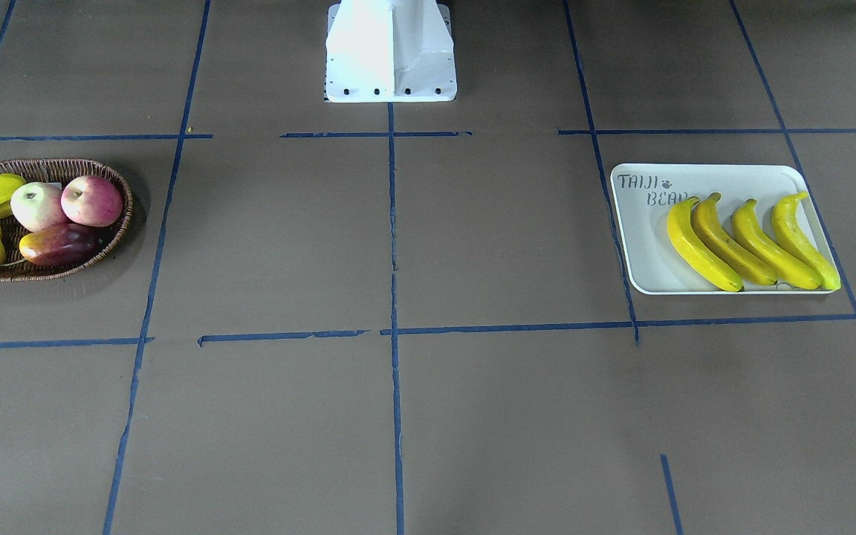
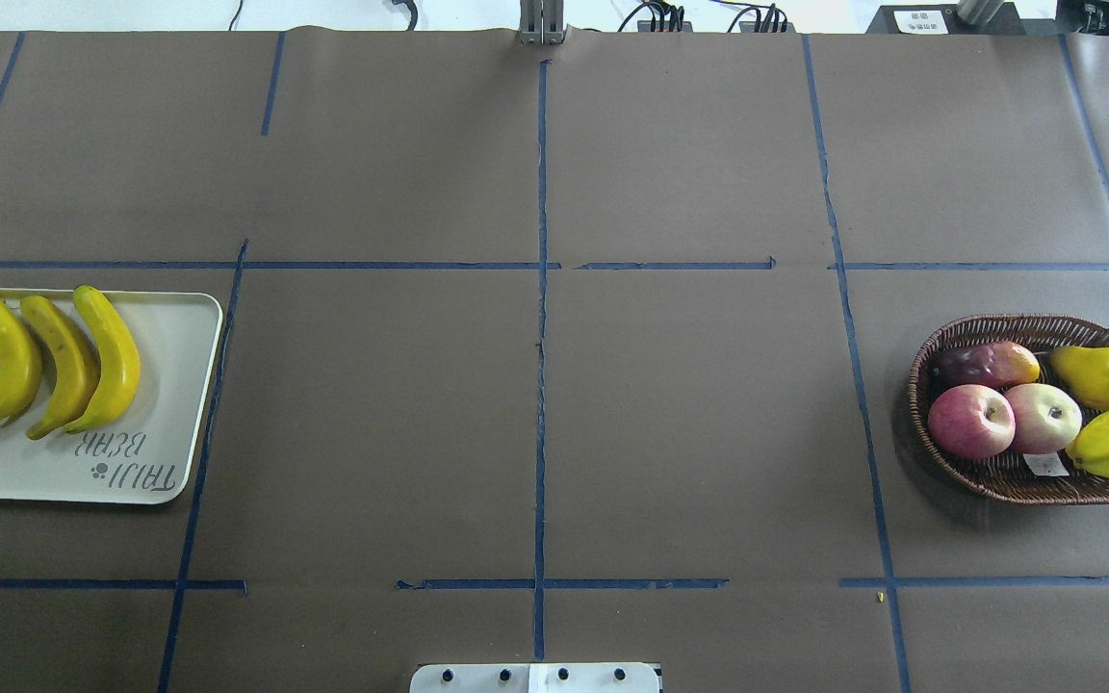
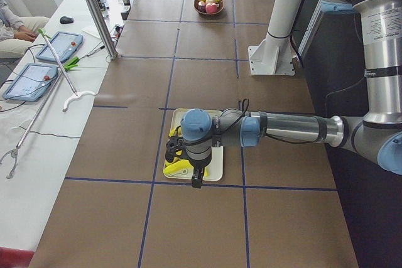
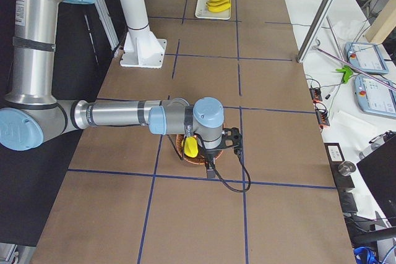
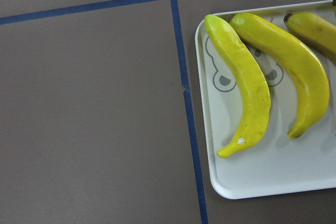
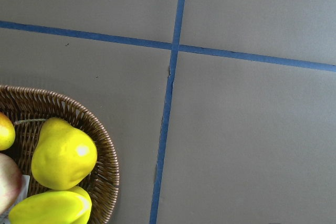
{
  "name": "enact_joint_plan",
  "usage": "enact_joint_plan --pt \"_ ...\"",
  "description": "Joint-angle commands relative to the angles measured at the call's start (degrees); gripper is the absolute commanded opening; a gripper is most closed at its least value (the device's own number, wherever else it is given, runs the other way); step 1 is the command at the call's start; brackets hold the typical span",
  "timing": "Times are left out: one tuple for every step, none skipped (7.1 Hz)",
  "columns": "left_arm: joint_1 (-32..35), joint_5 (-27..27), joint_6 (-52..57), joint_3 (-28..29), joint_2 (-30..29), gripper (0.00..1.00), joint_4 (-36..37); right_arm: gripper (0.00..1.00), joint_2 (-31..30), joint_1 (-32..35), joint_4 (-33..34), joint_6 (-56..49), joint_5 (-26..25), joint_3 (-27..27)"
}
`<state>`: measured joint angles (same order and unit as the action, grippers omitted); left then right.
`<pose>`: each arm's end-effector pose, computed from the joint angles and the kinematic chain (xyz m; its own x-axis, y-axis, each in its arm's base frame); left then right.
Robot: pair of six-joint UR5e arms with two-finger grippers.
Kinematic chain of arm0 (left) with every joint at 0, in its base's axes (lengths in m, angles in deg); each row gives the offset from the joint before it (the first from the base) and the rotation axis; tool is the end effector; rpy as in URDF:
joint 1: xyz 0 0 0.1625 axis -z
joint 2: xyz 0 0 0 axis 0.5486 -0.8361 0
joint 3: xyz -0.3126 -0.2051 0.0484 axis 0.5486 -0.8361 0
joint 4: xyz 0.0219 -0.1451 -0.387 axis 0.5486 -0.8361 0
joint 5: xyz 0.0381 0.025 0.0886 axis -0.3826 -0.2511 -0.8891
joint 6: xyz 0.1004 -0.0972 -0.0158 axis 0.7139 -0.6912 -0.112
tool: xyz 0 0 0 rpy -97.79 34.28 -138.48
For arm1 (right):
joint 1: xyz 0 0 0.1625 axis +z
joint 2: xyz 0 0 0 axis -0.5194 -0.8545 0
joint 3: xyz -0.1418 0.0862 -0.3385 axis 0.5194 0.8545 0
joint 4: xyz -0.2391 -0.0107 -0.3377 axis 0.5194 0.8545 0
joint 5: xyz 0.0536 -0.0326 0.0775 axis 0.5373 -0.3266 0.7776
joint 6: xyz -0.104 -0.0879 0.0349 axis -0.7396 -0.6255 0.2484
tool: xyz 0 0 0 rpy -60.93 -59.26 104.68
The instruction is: Transfer all bananas from basket to plate
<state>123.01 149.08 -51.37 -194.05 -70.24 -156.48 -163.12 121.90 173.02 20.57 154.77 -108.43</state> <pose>-0.0322 -0.4065 0.6113 0.6975 0.1470 -0.7013 -0.1236 0.9887 0.0843 0.0448 -0.4351 0.6010 0.7470 -0.1237 0.6532 0.0595 0.9910 0.1196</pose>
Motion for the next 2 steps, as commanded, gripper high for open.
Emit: enact_joint_plan --pt "0.00 0.00 0.08 0.03 0.00 1.00 0.07 0.99 0.00 -0.16 0.00 -0.01 0.15 0.00" --pt "0.00 0.00 0.00 0.03 0.00 1.00 0.07 0.99 0.00 -0.25 0.00 -0.01 0.15 0.00"
